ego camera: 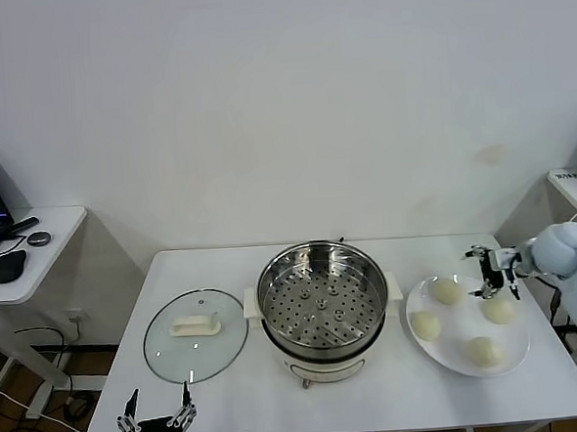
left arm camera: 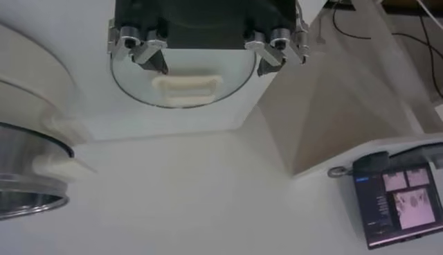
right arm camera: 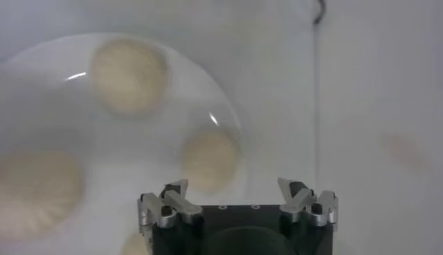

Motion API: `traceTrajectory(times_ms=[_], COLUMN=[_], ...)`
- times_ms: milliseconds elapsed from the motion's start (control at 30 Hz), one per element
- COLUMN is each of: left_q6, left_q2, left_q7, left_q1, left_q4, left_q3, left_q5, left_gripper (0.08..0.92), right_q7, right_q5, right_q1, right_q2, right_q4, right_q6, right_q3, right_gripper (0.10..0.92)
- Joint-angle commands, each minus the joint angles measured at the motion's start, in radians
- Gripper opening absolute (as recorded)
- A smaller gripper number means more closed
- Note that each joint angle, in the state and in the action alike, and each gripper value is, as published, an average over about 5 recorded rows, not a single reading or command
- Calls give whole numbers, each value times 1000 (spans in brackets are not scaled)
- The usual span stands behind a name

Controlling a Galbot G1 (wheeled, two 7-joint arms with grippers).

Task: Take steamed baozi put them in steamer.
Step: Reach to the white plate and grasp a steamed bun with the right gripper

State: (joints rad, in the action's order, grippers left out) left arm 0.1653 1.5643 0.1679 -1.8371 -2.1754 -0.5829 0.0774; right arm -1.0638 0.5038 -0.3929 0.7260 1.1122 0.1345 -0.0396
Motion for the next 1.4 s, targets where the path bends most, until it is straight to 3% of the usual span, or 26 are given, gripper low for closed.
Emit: traceTrajectory(times_ms=[33, 333, 1033, 1400], left_q6=[12, 26, 52, 53], left_q2=[8, 10, 6, 6], left_q7=[2, -7, -17, -16], left_q1=[1, 9, 16, 13], left_q4=[-2, -1, -14, -19], left_q3=[-5, -17, -23, -18], left_q5=[-30, -63, -110, -110], left_gripper=[823, 823, 823, 823], right_q7=[-51, 6, -13, -38], right_q5=[102, 180, 195, 158], right_q1=[151, 155, 135, 133], right_q2=[118, 202, 202, 181], right_q4=[-187, -289, -312, -295], right_q6=[80, 104, 100, 114], right_q3=[-157, -116, -79, -62], right_gripper=[823, 823, 811, 518])
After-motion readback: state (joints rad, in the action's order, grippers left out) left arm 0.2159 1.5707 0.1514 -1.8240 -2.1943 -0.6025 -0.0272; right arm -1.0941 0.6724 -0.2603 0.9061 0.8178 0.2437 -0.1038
